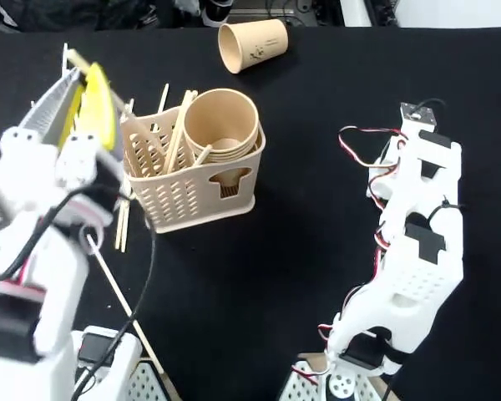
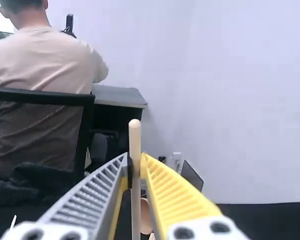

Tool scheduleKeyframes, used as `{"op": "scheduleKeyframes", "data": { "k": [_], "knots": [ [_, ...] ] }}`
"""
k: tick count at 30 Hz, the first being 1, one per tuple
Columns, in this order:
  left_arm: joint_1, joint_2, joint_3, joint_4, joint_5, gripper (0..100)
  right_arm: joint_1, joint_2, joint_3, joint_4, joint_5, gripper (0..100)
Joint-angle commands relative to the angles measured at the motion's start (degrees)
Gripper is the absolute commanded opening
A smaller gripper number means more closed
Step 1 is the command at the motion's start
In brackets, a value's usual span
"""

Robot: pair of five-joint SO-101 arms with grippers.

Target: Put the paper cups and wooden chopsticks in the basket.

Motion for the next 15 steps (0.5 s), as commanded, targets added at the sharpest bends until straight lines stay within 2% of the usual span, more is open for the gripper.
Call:
{"op": "scheduleKeyframes", "data": {
  "k": [1, 4, 8, 13, 15],
  "knots": [
    [-2.15, 1.67, 5.76, -7.91, 0.53, 3, -0.44, -1.27, 0.31, -0.26, 0.53, 1.1],
    [-2.95, 1.93, 10.42, -10.81, 0.53, 3, -0.44, -1.27, 0.31, -0.26, 0.53, 1.1],
    [-2.59, 1.05, 13.14, -8.44, 0.09, 4, -0.44, -1.27, 0.31, -0.26, 0.53, 1.1],
    [-2.95, -2.46, 7.52, 10.73, -1.41, 25, -0.44, -1.27, 0.31, -0.26, 0.53, 1.2],
    [-3.74, -3.16, 4.0, 17.93, -1.32, 26, -0.44, -1.27, 0.31, -0.26, 0.53, 1.2]
  ]
}}
